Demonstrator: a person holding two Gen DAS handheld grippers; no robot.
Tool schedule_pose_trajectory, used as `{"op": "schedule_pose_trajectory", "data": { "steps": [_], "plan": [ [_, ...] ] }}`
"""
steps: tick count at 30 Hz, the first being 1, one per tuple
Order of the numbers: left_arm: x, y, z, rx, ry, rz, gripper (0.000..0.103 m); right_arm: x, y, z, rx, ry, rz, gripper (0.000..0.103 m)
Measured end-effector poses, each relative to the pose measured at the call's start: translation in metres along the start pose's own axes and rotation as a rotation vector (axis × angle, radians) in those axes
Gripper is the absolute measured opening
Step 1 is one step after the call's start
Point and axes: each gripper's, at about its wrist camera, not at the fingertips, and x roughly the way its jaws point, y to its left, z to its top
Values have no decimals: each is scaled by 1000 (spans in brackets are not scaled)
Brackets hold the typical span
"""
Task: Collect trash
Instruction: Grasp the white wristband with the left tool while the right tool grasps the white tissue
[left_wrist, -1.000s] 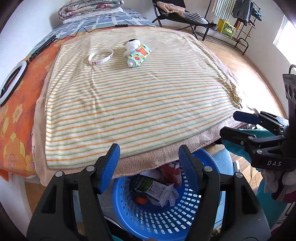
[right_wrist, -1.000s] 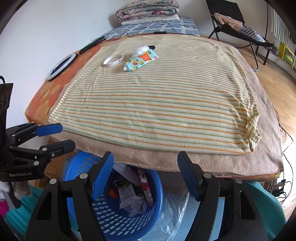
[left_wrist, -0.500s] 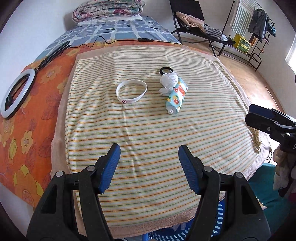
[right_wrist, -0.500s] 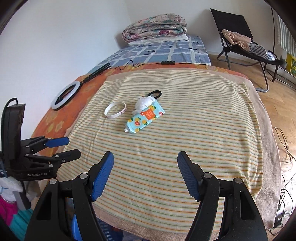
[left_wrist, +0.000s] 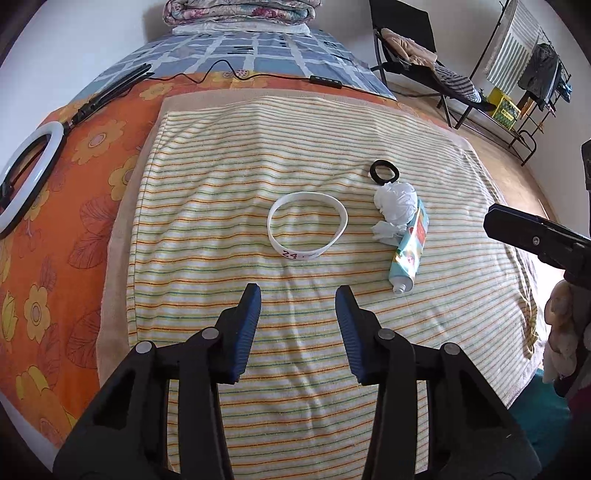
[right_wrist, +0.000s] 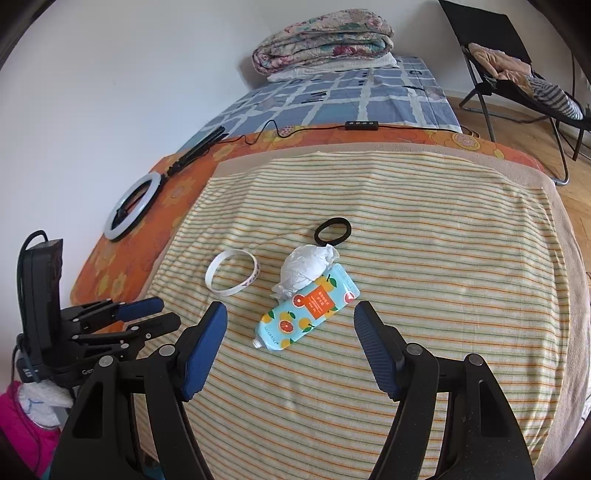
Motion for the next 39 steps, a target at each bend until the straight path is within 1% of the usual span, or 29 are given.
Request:
{"op": "schedule_pose_trajectory", "data": {
  "steps": [2,5,11,13,14,16,20,21,23,26,28,30,31,32,33,35,39],
  "plan": [
    [6,4,5,-8,5,-3,32,9,-2,7,3,11,8,70],
    [13,9,14,-21,-2,-4,32,21,-7,17,29,27,31,64],
    [26,18,30,-57,-12,-19,32,42,-7,36,26,43,16,63],
    [32,19,34,-62,-11,-20,28,50,-6,42,24,52,14,61],
    [36,19,36,-61,-7,-18,24,55,-5,45,24,58,13,60],
    [43,19,38,-56,-1,-15,23,64,-4,49,28,70,7,60],
    [55,23,40,-60,10,-10,23,82,-5,53,31,95,-15,60],
    [57,23,41,-61,10,-10,21,86,-5,53,29,101,-20,59],
    [60,24,41,-58,9,-5,17,93,-5,51,23,119,-26,55],
    [62,23,42,-46,2,4,17,101,-5,47,8,149,-42,54],
    [63,20,42,-24,-2,32,10,104,-5,43,-2,164,-46,54],
    [64,18,41,-6,-8,47,8,107,-6,38,-15,185,-47,50],
    [64,17,40,3,-10,57,6,107,-6,35,-24,195,-50,41],
    [64,17,40,12,-13,67,5,107,-6,32,-37,204,-59,37],
    [63,15,39,21,-16,73,4,106,-6,29,-48,203,-64,36],
    [62,15,37,28,-20,76,2,102,-6,25,-52,204,-59,30],
    [55,14,34,34,-28,85,1,93,-5,19,-51,199,-49,25]
  ]
}}
